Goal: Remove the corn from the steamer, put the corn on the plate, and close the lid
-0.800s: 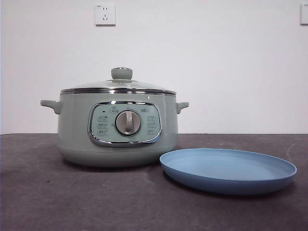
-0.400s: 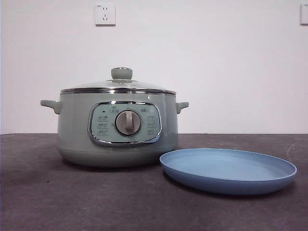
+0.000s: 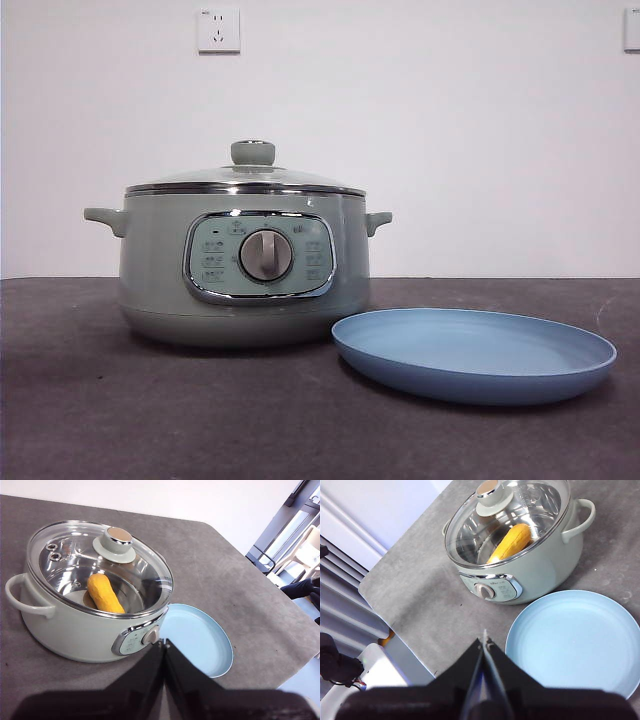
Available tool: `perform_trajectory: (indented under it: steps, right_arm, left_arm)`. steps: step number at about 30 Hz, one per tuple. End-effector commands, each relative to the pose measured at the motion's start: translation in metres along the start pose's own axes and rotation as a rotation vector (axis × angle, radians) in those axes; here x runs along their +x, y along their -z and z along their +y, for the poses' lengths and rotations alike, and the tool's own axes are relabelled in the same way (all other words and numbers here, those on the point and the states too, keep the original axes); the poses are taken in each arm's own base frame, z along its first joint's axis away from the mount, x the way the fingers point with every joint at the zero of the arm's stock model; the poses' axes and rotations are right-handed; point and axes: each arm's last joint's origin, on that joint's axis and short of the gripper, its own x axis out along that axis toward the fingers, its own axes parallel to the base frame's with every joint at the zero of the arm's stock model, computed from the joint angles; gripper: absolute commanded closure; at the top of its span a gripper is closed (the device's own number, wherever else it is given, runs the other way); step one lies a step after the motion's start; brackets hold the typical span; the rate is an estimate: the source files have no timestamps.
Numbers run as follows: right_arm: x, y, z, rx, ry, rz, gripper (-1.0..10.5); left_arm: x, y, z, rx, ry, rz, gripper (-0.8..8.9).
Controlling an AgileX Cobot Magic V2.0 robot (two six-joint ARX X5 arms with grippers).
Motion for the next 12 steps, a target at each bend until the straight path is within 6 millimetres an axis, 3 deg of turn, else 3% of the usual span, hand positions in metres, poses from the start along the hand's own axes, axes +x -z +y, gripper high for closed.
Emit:
perform_trajectory:
  steps: [1, 4, 5, 6, 12]
  right_arm:
    - [-0.0005, -0.0011, 0.0009, -0.019, -0.002, -0.004, 8.4]
    - [-0.0005, -0.001, 0.0007, 0.006, 0.005, -0.003, 4.6]
    - [-0.0005, -0.001, 0.0007, 0.007, 0.005, -0.003, 3.5]
    - [-0.0005, -0.001, 0.0007, 0.008, 0.005, -0.003, 2.7]
    - [-0.0005, -0.001, 0.0007, 0.008, 0.004, -0.003, 2.9]
  left_arm:
    - [-0.0007, -0.0007, -0.0004, 0.008, 0.003, -0.004, 6.95]
    - [-0.0007, -0.0006, -0.0004, 0.008, 0.003, -0.004, 3.08]
    - [-0.0007, -0.0007, -0.0005, 0.01, 0.003, -0.004, 2.53]
    - [-0.0008, -0.0009, -0.0005, 0.011, 0.003, -0.006, 2.49]
    - [0.0013, -0.0079, -0.0001, 0.045, 0.011, -0.049, 2.5]
